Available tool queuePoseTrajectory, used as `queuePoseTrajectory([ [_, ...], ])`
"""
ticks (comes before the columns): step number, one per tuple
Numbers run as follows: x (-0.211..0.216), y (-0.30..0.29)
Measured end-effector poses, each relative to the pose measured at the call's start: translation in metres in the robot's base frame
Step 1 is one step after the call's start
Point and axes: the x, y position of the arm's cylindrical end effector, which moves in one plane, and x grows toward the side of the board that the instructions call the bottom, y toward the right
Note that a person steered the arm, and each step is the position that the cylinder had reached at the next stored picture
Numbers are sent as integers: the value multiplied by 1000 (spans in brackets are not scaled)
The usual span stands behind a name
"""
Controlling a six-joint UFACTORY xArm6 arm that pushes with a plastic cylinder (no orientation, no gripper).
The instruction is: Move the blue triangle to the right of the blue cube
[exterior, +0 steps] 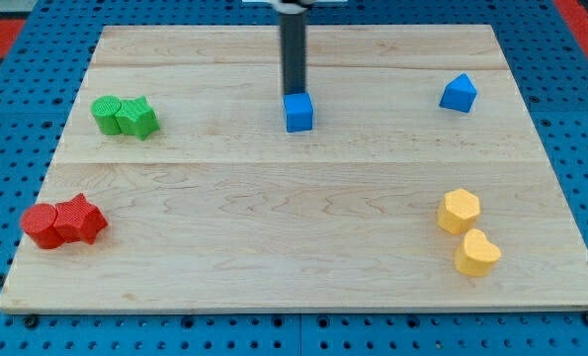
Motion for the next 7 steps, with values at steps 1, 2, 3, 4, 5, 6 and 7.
queuePoseTrajectory([
  [1, 21, -16],
  [2, 30, -9],
  [3, 42, 88],
  [4, 49, 168],
  [5, 31, 223],
  [6, 3, 224],
  [7, -3, 186],
])
